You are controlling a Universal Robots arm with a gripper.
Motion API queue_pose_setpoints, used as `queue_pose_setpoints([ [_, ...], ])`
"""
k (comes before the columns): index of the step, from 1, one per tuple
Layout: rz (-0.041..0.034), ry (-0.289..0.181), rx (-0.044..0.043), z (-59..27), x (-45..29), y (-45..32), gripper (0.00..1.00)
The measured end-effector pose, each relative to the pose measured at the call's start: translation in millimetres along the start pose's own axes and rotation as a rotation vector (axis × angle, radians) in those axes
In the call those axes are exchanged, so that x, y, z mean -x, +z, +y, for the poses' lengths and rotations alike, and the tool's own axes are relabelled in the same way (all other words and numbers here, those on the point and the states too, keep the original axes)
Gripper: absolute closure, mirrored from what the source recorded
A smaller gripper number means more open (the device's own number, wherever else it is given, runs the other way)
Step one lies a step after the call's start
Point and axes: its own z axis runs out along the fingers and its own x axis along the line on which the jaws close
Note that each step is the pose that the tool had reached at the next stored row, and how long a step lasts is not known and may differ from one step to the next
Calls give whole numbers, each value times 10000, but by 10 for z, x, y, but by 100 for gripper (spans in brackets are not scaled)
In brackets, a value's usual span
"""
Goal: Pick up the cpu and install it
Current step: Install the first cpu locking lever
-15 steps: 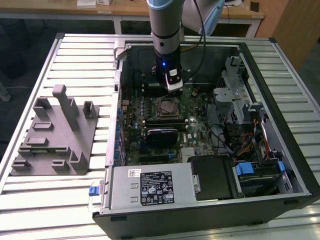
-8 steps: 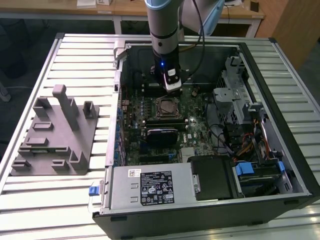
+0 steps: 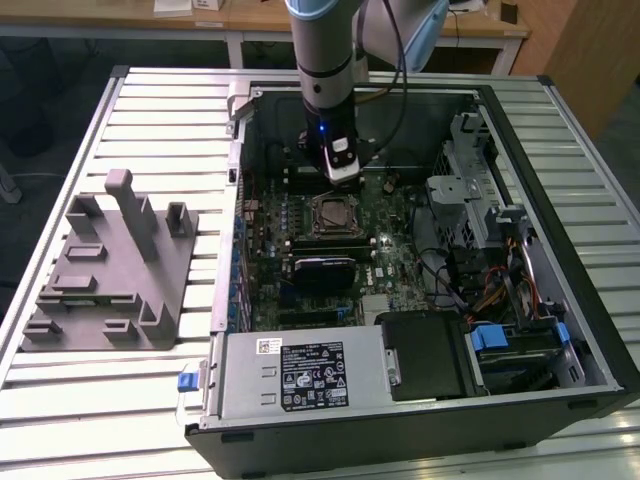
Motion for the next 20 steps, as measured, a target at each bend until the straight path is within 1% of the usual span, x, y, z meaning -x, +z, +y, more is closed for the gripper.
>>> queue_pose_setpoints([
  [7,-5,-71,-2,18,-22,26,89],
  [8,-8,-88,-11,19,-23,29,89],
  [12,-38,-129,-100,18,-23,31,89],
  [20,-38,-129,-97,17,-24,39,89],
])
